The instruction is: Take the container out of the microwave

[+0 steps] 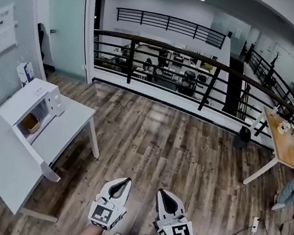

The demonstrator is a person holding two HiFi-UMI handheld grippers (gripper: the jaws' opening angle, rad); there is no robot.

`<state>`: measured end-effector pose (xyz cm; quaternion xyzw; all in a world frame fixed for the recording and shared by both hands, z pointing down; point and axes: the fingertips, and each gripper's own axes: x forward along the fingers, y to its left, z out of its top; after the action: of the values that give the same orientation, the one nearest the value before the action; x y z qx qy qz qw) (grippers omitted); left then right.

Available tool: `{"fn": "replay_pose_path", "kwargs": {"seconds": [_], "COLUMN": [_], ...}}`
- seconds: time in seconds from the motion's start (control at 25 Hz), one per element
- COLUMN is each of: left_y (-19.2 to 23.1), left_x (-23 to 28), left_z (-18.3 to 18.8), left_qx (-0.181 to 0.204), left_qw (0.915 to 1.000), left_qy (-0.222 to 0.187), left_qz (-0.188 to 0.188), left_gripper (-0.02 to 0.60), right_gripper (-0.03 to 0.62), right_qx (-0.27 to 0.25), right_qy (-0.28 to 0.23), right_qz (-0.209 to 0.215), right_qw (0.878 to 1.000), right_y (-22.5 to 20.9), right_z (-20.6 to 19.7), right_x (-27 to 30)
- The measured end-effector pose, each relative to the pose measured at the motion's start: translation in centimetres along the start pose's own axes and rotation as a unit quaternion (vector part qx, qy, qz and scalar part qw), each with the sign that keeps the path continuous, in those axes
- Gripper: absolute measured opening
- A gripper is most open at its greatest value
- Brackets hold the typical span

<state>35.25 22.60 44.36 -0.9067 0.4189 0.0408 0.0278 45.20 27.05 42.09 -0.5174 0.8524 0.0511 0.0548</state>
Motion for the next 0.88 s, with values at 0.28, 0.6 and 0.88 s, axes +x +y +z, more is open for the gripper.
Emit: {"fn": "replay_pose_path", "kwargs": {"seconds": [0.28, 0.6, 0.88], "left_y": [0.9, 1.5, 1.6], "left_x": [1.5, 6.8, 10.8], "left_z": [0.2, 0.2, 0.2], "left_qx": [0.029, 0.025, 0.030], "left_qw": [0.9995, 0.9994, 0.9984], "left_qy": [0.011, 0.013, 0.014], "left_qz": [0.000, 0.021, 0.045], "left_gripper": [0.005, 0.005, 0.005], "right_gripper": [-0.006, -0.006, -0.006], "right_qx": [-0.014, -0.016, 0.004], "right_qy": [0.010, -0.014, -0.034], "right_qz": [0.030, 0.074, 0.104], "right_qw": [0.999, 0.997, 0.994], "right_y": [-0.3, -4.7, -9.0], "right_z": [0.4, 0.9, 0.8], "right_x": [3.2, 6.4, 8.5]}}
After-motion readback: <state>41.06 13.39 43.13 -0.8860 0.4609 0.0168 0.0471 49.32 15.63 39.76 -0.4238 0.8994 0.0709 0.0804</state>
